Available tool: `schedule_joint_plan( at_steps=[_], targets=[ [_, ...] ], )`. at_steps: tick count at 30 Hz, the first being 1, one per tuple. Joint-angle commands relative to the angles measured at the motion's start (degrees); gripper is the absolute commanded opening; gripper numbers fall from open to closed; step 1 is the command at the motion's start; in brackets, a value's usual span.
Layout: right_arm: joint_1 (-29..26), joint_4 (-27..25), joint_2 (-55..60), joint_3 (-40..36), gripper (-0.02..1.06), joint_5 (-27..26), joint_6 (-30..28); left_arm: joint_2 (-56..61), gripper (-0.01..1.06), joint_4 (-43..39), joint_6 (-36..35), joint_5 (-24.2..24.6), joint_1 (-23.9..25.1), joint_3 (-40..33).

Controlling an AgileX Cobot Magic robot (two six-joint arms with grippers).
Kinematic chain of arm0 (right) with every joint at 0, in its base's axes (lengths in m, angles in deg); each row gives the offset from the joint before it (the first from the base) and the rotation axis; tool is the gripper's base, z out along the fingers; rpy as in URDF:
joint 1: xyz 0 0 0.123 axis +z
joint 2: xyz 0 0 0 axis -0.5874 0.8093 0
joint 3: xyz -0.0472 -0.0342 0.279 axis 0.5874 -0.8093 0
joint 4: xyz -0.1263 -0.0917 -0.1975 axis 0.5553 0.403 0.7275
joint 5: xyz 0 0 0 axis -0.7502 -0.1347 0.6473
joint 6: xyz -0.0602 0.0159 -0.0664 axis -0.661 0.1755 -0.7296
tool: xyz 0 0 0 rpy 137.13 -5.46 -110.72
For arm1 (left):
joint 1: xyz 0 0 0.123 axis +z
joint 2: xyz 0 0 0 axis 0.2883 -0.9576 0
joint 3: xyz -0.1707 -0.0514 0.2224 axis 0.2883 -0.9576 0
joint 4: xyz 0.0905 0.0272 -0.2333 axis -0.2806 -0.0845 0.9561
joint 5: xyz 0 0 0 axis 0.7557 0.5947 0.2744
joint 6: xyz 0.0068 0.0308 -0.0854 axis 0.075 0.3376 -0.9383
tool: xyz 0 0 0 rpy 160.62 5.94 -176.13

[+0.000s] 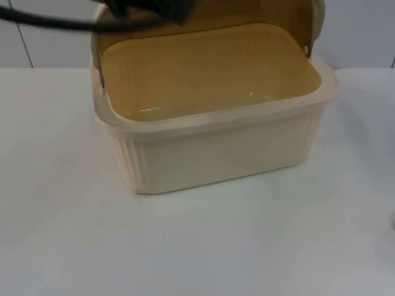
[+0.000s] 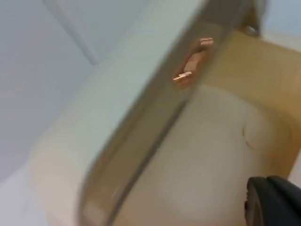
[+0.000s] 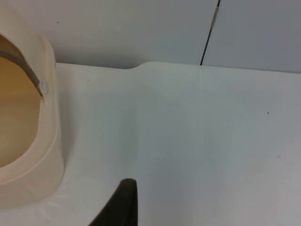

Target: Open the box lid with the left hand, place the block into the box with the right hand, then close the box lid with the left hand.

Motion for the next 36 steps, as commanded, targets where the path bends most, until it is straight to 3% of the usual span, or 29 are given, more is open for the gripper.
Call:
schedule_joint_plan(
  at_steps=[1, 2, 7, 8, 12, 13, 16, 20, 26, 36],
  targets=[
    [-0.29, 0.12, -0.08, 0.45, 1.05, -0.05, 0.01, 6.16, 0.00, 11.02, 0.47, -2.07, 7.03, -2.24],
    [-0.29, 0.12, -0.08, 0.45, 1.05, -0.05, 0.01, 6.16, 0.00, 11.02, 0.47, -2.07, 7.03, -2.24],
    [-0.29, -0.22, -0.08, 0.45, 1.05, -0.05, 0.01, 12.19, 0.00, 16.61, -0.78, 0.00, 20.84, -2.84],
    [-0.29, -0.22, -0.08, 0.45, 1.05, -0.05, 0.01, 12.19, 0.00, 16.61, -0.78, 0.00, 20.84, -2.84],
    [-0.29, -0.23, -0.08, 0.45, 1.05, -0.05, 0.72, 13.28, 0.00, 14.65, -2.55, 7.89, 28.35, -2.73],
    [-0.29, -0.23, -0.08, 0.45, 1.05, -0.05, 0.72, 13.28, 0.00, 14.65, -2.55, 7.89, 28.35, -2.73],
    [-0.29, -0.23, -0.08, 0.45, 1.05, -0.40, 0.86, 12.51, 0.00, 8.20, -2.55, 14.50, 28.60, -2.73],
    [-0.29, -0.23, -0.08, 0.45, 1.05, -0.41, 0.86, 12.17, 0.00, 9.11, -2.55, 15.76, 28.60, -2.20],
    [-0.29, -0.23, -0.08, 0.45, 1.05, -0.42, 0.86, 7.52, 0.00, 7.66, -2.12, 26.93, 28.45, 4.88],
    [-0.29, -0.23, -0.08, 0.45, 1.05, -0.06, 0.86, 5.42, 0.00, 7.77, -2.12, 21.68, 23.56, 7.51]
  ],
)
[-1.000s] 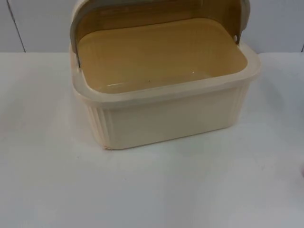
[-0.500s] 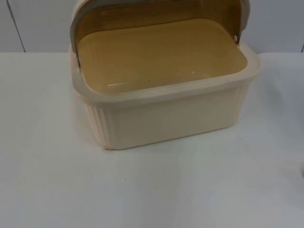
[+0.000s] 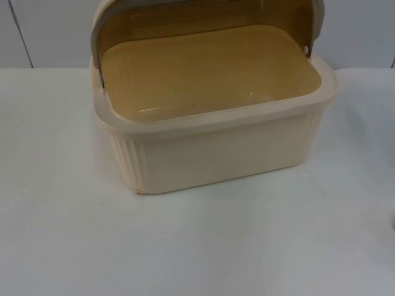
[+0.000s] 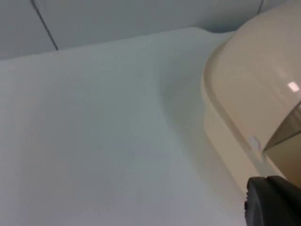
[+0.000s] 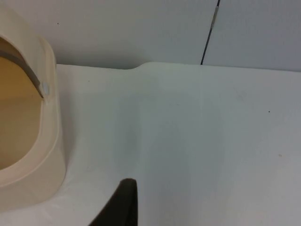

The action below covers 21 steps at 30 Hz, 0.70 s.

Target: Open the box lid with the left hand, place the block into the box with the right hand, then close the box lid with the left hand.

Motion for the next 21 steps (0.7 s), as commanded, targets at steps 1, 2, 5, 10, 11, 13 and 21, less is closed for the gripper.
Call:
schedule_joint_plan(
  at_steps=[1, 2, 5, 10, 11, 13, 21],
  targets=[
    [-0.29, -0.23, -0.08, 0.45, 1.05, -0.06, 0.22, -0.09, 0.00, -0.26, 0.04, -1.58, -0.91, 0.52],
    [-0.29, -0.23, -0.08, 0.45, 1.05, -0.06, 0.22, -0.09, 0.00, -0.40, -0.08, -2.52, -1.35, 0.52],
    [-0.29, -0.23, -0.08, 0.45, 1.05, -0.06, 0.22, -0.09, 0.00, -0.40, -0.64, -3.12, -1.47, 0.52],
    [-0.29, -0.23, -0.08, 0.45, 1.05, -0.06, 0.22, -0.11, 0.00, -4.38, -2.91, -2.85, -1.47, 0.52],
    [-0.29, -0.23, -0.08, 0.45, 1.05, -0.06, 0.22, -0.11, 0.00, -5.69, -3.45, -2.85, -1.47, 0.52],
    [-0.29, -0.23, -0.08, 0.45, 1.05, -0.06, 0.22, -0.11, 0.00, -6.67, -3.92, -2.85, -1.47, 0.52],
    [-0.29, -0.23, -0.08, 0.45, 1.05, 0.05, 0.22, -0.11, 0.36, -7.14, -9.42, -2.44, -1.47, -0.10]
  ],
)
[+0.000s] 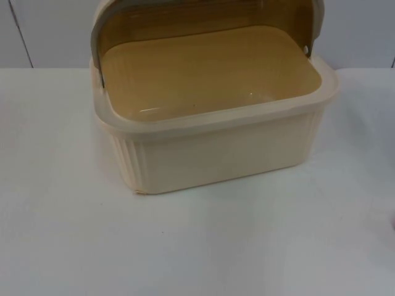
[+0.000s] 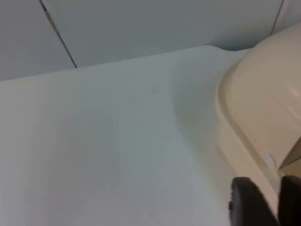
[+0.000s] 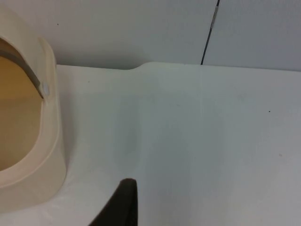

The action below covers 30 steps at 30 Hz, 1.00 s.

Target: Open the box lid with the left hand, place the block into the box with the right hand, then close the box lid with the left hand.

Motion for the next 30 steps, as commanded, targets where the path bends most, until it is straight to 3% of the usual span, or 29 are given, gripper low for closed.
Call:
schedule_joint_plan(
  at_steps=[1, 2, 5, 12, 20, 25, 30],
  targets=[
    [-0.29, -0.23, -0.08, 0.45, 1.05, 0.28, -0.09, -0.11, 0.50, -0.29, -3.26, -0.03, -0.35, -0.51],
    [-0.29, -0.23, -0.08, 0.45, 1.05, 0.28, -0.09, -0.11, 0.50, -0.29, -3.26, -0.03, -0.35, -0.51],
    [-0.29, -0.23, -0.08, 0.45, 1.05, 0.49, -0.09, -0.11, 1.03, 1.02, -3.97, 0.89, -0.35, -1.21],
    [-0.29, -0.23, -0.08, 0.45, 1.05, 0.82, -0.09, -0.11, 1.05, 1.36, 1.78, 2.00, -0.35, -1.21],
    [-0.29, -0.23, -0.08, 0.45, 1.05, 3.34, -0.09, -0.11, 1.05, 1.03, 1.78, -4.35, -0.35, -1.11],
    [-0.20, -4.87, -0.08, 0.32, 1.05, 5.52, -1.08, -0.11, 1.05, 1.36, 1.78, -5.22, -0.35, -0.49],
    [-0.16, -9.90, -0.08, -2.33, 1.05, 8.17, -7.94, -0.11, 1.05, 1.36, 1.78, -4.32, -0.35, -0.49]
  ],
)
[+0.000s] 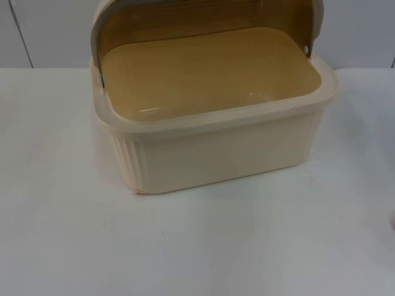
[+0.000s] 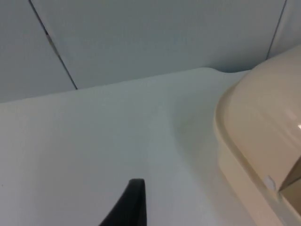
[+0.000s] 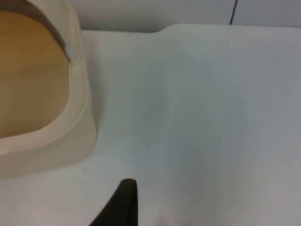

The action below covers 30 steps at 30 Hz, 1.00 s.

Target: Open the box lid with the left hand, place the block into the box with the right hand, then close the box lid with the left hand.

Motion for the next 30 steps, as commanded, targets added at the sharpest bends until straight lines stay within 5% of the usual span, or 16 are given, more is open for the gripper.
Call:
schedule_joint_plan(
  at_steps=[1, 16, 23, 30],
  targets=[
    [-0.16, -2.26, -0.08, -3.10, 1.05, 1.57, -4.25, -0.04, 1.05, 0.68, 0.14, 0.81, -0.35, 0.41],
    [-0.06, -3.06, 11.71, -0.21, 1.05, -2.93, -15.13, -0.04, 1.05, 0.68, 0.14, 3.08, -0.35, 0.41],
    [0.54, -12.34, 22.43, -0.21, 1.05, 0.46, -28.07, -0.04, 1.05, 0.68, 0.14, 2.96, -0.35, 0.41],
    [5.93, -6.16, 28.61, -2.33, 1.05, -0.41, -31.22, -0.04, 1.05, 0.68, 0.14, 3.29, -0.35, 0.41]
  ],
)
